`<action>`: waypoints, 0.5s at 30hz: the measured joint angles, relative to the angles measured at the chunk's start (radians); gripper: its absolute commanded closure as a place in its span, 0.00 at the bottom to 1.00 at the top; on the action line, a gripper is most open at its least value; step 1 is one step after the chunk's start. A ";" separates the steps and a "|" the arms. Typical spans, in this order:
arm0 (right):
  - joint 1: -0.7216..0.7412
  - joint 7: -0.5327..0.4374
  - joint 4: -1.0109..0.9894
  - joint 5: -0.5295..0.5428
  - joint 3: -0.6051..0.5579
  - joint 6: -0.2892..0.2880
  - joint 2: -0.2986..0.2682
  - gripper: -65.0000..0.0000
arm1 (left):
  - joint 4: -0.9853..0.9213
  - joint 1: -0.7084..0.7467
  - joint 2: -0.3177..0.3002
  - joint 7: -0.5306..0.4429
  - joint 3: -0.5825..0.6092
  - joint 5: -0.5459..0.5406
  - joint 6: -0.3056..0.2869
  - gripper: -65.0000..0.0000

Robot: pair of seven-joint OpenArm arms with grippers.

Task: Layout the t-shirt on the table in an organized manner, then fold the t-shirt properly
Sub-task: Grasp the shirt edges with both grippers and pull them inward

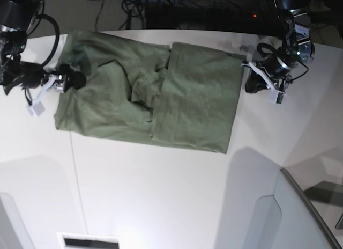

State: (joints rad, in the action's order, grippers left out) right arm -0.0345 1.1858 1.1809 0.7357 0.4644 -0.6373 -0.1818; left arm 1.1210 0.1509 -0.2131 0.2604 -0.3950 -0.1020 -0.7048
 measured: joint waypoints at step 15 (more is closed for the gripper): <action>0.027 -0.006 -0.003 0.012 -0.092 -0.002 0.025 0.00 | 0.005 -0.022 0.044 -0.022 0.124 -0.004 0.012 1.00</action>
State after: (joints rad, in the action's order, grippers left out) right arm -0.0071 1.1801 1.1774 0.7475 0.3729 -0.6395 -0.1566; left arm 1.1259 0.1287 -0.1692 0.2386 -0.2707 -0.1062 -0.6930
